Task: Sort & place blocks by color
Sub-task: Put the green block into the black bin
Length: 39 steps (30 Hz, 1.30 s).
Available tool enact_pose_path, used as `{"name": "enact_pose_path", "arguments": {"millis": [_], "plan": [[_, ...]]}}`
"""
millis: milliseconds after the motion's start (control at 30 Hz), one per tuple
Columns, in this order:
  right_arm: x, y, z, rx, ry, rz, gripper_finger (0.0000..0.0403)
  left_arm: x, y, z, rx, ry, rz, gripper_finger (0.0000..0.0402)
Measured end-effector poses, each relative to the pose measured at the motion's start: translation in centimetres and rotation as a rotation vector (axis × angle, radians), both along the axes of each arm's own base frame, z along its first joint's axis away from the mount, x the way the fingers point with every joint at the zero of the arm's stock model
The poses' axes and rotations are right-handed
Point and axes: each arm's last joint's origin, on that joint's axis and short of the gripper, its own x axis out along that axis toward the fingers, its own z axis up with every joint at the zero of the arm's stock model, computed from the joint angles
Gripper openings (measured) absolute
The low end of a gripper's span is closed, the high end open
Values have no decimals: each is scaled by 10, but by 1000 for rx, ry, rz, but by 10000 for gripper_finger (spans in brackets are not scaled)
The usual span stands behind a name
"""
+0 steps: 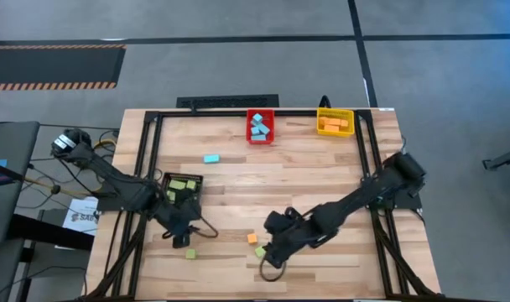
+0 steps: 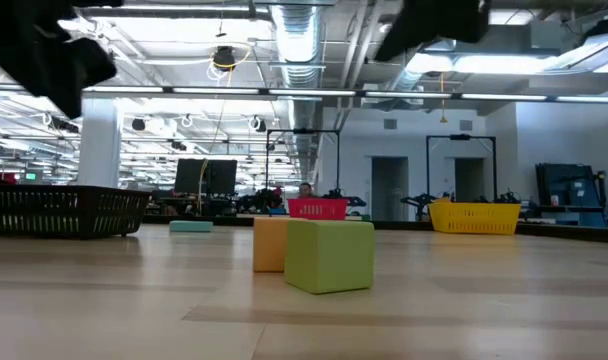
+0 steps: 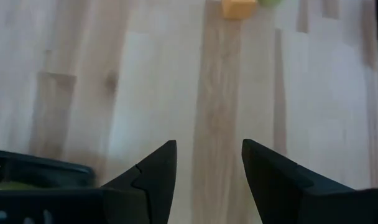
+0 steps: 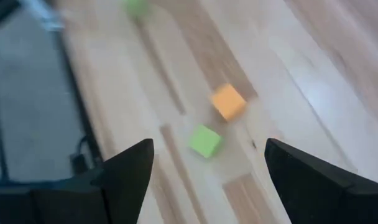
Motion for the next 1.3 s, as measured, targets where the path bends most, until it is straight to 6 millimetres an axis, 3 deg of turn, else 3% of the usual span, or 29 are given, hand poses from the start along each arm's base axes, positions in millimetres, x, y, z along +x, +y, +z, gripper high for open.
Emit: {"name": "enact_pose_path", "arguments": {"millis": [133, 300, 533, 1300], "plan": [[17, 9, -15, 72, 138, -179, 329, -5, -14, -5, -44, -45, -63, 169], [43, 21, -39, 84, 220, -265, 329, -7, -21, -12, -54, -91, -91, 169], [72, 17, -65, 139, 365, -384, 329, -7, -21, -13, -62, -94, -85, 169], [70, 31, -88, 119, 336, -382, 329, -4, -23, -10, -76, -146, -71, 169]]}}
